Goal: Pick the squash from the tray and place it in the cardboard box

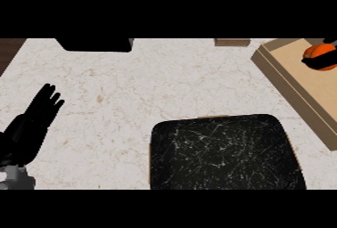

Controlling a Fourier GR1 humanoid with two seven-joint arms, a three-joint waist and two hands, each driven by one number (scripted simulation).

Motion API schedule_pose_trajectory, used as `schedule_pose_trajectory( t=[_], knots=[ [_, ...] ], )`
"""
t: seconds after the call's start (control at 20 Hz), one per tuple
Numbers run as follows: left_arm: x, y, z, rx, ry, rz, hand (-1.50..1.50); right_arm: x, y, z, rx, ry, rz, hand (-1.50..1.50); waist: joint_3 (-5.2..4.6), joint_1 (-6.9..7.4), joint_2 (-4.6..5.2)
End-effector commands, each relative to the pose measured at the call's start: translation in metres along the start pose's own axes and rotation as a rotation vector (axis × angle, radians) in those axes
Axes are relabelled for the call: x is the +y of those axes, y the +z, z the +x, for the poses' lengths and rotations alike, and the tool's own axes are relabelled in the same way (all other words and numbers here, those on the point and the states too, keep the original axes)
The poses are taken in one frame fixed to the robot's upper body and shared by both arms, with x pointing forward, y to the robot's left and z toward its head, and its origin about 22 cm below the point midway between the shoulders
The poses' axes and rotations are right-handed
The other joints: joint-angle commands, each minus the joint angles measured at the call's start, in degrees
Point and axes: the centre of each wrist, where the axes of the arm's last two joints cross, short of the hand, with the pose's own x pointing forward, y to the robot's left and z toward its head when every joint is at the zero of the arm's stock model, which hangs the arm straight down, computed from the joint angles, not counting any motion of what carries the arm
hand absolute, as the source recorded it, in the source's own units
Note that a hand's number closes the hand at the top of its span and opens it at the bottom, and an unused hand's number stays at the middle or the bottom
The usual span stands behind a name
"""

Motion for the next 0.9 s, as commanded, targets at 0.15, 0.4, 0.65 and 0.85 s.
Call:
schedule_pose_trajectory(
  t=[0.15,0.4,0.65,0.85],
  knots=[
    [-0.008,-0.006,-0.006,-0.013,-0.007,0.004,0.00,0.025,-0.004,-0.029,-0.033,-0.077,0.093,-1.50,0.01,0.11,0.13],
    [-0.010,-0.011,-0.002,0.001,0.019,0.019,0.00,0.033,0.002,-0.037,-0.083,-0.284,-0.071,-1.50,0.03,-1.13,-0.22],
    [0.008,-0.002,-0.013,0.016,0.001,0.003,0.00,-0.006,-0.006,-0.046,-0.017,-0.616,-0.226,-1.50,0.01,-1.21,-0.35],
    [0.010,0.000,-0.014,0.017,0.008,0.007,0.00,-0.014,-0.005,-0.062,0.014,-0.741,-0.278,-1.50,-0.03,-1.05,-0.41]
  ],
)
